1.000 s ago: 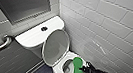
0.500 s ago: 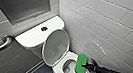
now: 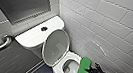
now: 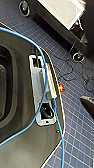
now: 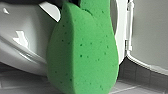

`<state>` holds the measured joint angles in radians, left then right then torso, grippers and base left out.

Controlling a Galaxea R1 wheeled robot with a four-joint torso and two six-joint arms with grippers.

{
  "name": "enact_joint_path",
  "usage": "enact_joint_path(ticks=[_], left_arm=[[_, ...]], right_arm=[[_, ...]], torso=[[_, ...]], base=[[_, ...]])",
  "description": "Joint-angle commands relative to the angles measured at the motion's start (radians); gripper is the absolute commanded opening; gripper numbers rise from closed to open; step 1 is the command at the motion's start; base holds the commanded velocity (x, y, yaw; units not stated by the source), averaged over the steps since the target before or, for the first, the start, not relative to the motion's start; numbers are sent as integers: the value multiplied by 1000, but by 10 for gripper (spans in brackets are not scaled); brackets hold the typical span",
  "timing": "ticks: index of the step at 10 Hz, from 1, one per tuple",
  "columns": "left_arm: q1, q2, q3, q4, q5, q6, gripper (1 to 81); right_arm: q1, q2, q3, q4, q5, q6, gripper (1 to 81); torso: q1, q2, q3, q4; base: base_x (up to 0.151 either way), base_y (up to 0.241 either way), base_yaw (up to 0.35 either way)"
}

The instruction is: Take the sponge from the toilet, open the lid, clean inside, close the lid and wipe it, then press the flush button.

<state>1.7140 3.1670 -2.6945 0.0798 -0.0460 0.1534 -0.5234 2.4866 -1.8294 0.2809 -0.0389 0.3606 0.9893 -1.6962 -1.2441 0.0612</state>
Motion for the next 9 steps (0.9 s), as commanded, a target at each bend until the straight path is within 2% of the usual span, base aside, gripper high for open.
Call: enact_joint_path(ticks=[1, 3, 9], left_arm=[[55, 24, 8, 12, 100, 5, 811], [55, 25, 8, 15, 100, 5, 811], [55, 33, 8, 18, 100, 12, 811]], right_arm=[[76, -35, 53, 21, -13, 4, 10], [53, -55, 85, 23, -7, 4, 10], [-50, -174, 225, 23, 76, 4, 10]], torso=[[0, 0, 0, 0], [0, 0, 0, 0], [0, 0, 0, 0]], base=[[0, 0, 0], [0, 0, 0], [0, 0, 0]])
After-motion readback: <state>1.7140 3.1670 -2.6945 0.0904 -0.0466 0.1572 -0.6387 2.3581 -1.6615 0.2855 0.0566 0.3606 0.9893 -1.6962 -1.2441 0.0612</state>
